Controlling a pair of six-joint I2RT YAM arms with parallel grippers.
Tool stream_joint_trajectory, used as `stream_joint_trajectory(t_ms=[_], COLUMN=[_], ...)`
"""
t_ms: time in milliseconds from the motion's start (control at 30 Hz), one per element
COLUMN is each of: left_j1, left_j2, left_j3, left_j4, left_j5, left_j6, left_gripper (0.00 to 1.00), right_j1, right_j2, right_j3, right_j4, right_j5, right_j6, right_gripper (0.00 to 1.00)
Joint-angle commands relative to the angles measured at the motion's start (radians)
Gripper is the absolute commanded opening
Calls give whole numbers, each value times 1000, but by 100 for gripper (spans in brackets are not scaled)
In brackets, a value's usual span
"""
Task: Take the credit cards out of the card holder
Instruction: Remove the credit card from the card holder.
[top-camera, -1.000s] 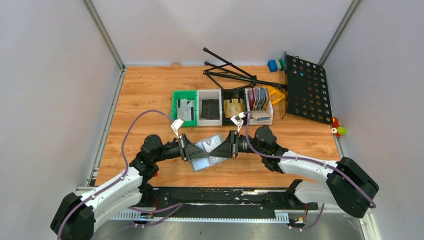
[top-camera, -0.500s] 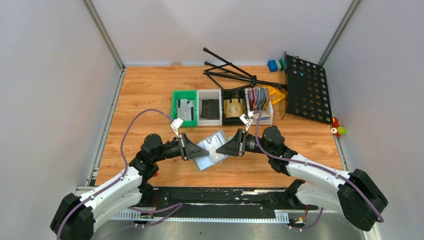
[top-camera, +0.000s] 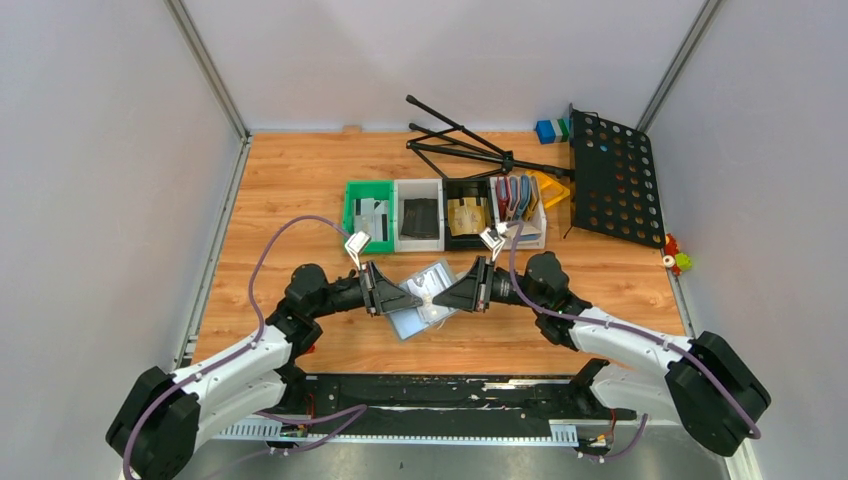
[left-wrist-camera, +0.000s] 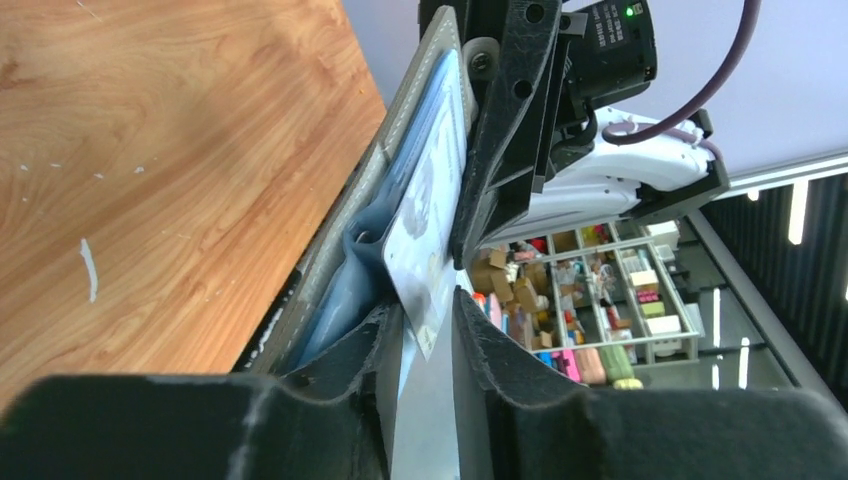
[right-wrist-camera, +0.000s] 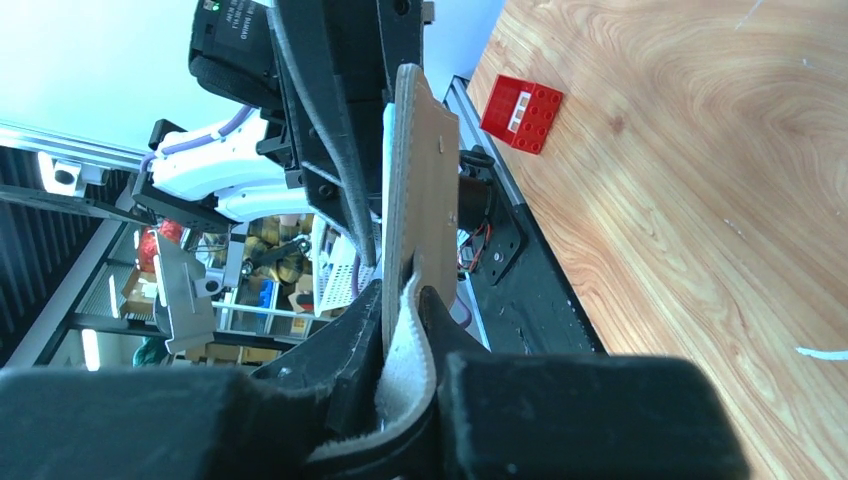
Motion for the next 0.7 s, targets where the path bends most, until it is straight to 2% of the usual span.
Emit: stream_joint_trajectory(t_ms=[0,67,267,400,667], left_j1=[4,5,5,5,6], left_j2=[35,40,5,-19,-18], left_j3=[17,20,16,13,6], left_j4=[169,163,49,-10,-16], left_j5=[21,20,5,2,7], left_j6=[-51,-51,11,38,46], left_gripper=[17,0,0,0,0], right_j1=[6,6,-29,-89,-175], right_j2=[2,-5,-76,-142,-298], right_j3=[2,2,-20,-52,-112], right_j4=[134,119,18,-25,-151], right_j5=[-50,-42,18,24,97], right_j6=[36,29,12,21,9], right_gripper=[6,5,14,15,12])
